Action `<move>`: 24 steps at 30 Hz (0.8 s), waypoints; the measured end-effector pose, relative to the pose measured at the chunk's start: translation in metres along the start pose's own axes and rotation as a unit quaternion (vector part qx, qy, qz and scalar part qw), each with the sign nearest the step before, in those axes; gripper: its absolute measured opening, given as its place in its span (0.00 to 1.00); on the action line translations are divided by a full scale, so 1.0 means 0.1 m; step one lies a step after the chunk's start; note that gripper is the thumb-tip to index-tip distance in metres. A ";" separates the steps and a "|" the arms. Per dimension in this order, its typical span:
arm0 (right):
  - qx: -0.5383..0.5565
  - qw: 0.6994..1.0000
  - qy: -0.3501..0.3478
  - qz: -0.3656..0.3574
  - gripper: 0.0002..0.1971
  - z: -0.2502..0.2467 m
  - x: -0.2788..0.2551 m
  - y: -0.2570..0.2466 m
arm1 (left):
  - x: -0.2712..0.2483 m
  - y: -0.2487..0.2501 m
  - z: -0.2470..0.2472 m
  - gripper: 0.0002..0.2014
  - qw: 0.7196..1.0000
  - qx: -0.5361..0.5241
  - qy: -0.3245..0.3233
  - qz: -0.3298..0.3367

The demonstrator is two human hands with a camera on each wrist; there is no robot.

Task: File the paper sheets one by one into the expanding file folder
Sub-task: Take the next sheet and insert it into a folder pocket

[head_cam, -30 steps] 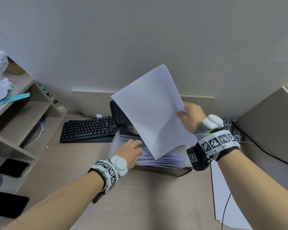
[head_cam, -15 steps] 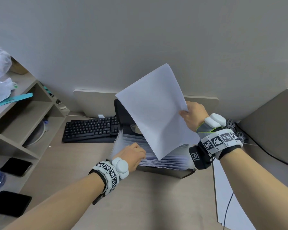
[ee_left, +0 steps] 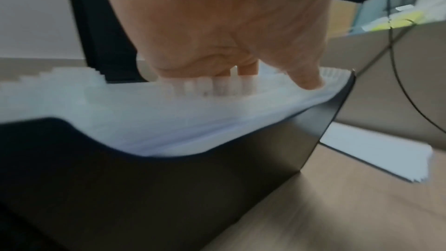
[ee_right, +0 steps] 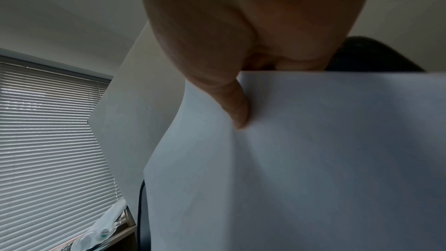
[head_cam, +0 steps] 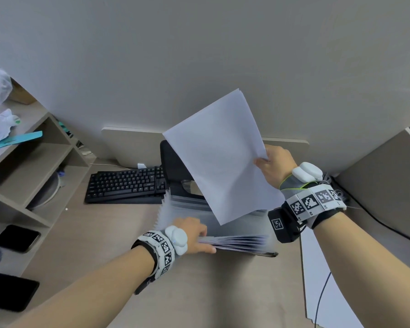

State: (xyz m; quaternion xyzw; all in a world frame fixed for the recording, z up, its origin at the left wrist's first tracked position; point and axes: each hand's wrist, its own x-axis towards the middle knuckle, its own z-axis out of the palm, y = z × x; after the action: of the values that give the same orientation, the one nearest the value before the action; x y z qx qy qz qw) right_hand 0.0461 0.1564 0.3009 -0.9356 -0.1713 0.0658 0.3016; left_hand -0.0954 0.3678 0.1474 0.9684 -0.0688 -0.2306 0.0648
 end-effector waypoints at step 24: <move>-0.304 0.929 -0.162 -0.136 0.13 0.39 -0.16 -0.24 | 0.04 -0.30 0.00 0.19 0.989 0.120 0.034 -0.078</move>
State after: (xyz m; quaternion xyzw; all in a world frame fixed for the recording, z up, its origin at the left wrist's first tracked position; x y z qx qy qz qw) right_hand 0.0156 0.1898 0.2835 -0.9266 -0.3556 0.1197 -0.0228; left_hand -0.0891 0.3965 0.1409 0.9789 -0.0182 -0.1918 -0.0678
